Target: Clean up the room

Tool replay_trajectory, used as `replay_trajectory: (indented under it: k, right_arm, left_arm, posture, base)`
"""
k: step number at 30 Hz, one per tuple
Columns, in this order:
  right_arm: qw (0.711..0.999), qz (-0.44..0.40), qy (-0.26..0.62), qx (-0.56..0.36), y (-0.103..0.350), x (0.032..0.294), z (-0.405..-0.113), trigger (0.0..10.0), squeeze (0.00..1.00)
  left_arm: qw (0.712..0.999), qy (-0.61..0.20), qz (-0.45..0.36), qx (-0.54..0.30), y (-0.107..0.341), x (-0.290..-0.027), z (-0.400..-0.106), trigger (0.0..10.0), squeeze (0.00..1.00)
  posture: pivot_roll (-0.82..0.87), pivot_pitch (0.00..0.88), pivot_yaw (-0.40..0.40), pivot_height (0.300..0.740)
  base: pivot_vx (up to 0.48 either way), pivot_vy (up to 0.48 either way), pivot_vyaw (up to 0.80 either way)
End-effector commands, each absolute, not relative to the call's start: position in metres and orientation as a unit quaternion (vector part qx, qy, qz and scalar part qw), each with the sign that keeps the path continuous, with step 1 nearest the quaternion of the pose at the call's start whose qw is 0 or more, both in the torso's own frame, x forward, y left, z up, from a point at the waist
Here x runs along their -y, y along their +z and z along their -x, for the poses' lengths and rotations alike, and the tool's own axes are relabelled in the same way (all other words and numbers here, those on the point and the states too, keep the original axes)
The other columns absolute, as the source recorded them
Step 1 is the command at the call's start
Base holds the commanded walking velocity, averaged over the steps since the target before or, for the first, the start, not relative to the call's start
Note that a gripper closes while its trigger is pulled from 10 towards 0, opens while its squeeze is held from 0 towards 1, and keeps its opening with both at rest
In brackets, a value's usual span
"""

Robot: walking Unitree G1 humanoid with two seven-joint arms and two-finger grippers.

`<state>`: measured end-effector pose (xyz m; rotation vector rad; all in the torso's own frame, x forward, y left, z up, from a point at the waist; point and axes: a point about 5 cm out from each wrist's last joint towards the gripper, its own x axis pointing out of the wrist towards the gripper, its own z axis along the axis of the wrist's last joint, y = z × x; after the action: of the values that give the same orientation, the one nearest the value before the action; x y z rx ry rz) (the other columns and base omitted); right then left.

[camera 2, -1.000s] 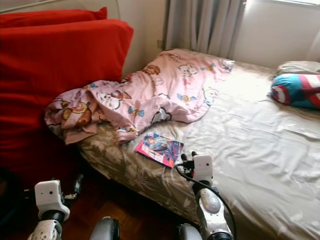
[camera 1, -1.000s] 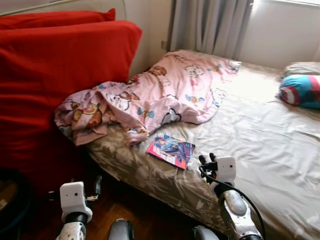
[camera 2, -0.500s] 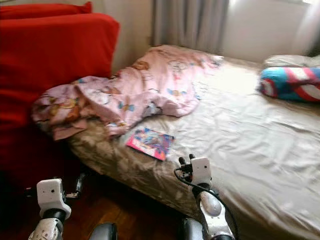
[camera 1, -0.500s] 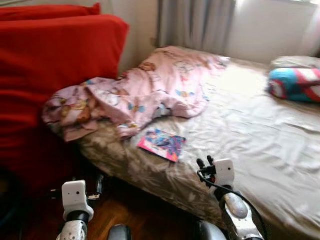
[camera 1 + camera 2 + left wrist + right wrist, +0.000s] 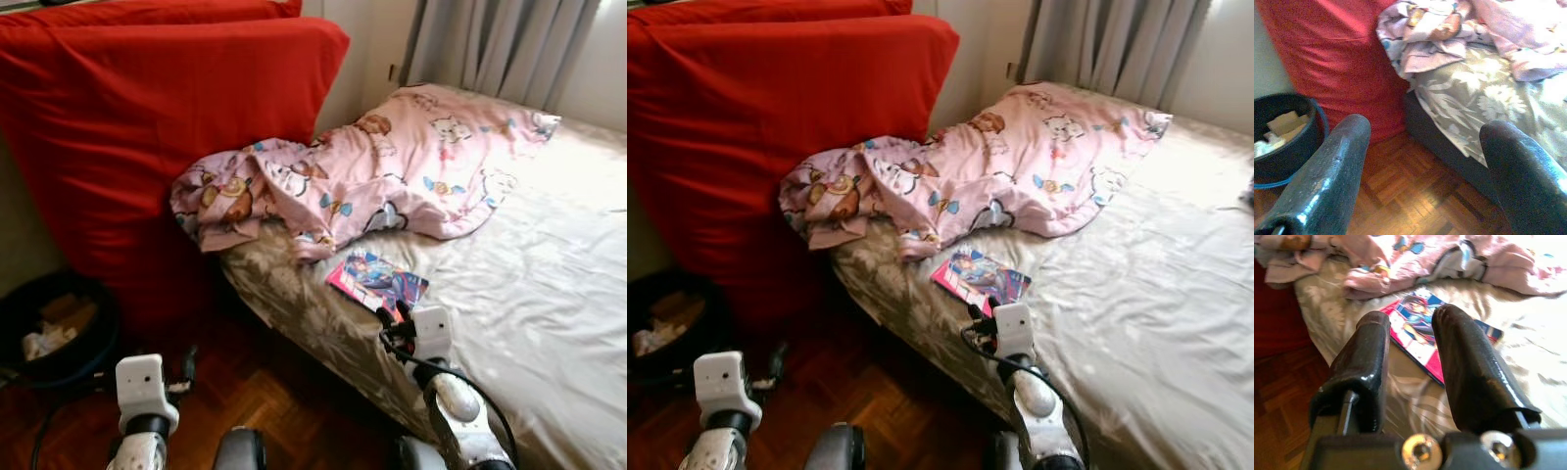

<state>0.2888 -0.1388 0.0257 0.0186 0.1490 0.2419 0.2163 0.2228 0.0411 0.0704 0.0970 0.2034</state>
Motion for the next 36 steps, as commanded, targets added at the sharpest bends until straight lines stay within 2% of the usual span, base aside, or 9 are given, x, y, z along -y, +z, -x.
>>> replay_trajectory:
  k: [1,8,36]
  right_arm:
    - [0.99,-0.015,0.113,-0.079,0.0249,0.1407,-0.2892,10.0,0.0]
    - [0.991,-0.016,0.104,-0.08,0.0254,0.1415,-0.2906,10.0,0.0]
    - [0.99,-0.02,0.1,-0.094,0.0205,0.1398,-0.2892,10.0,0.0]
  left_arm:
    - [0.994,0.1,-0.028,-0.04,0.0466,-0.2225,-0.2201,10.0,0.0]
    - [0.995,0.093,-0.025,-0.035,0.0491,-0.2217,-0.2225,10.0,0.0]
    - [0.996,0.085,-0.021,-0.028,0.0535,-0.2195,-0.2255,10.0,0.0]
  posture:
    - [0.05,0.059,-0.047,0.613]
    - [0.06,0.07,-0.047,0.613]
    - [0.06,0.09,-0.047,0.613]
  base:
    - [0.0,0.0,0.0]
    - [0.071,0.0,0.0]
    - [0.297,0.0,0.0]
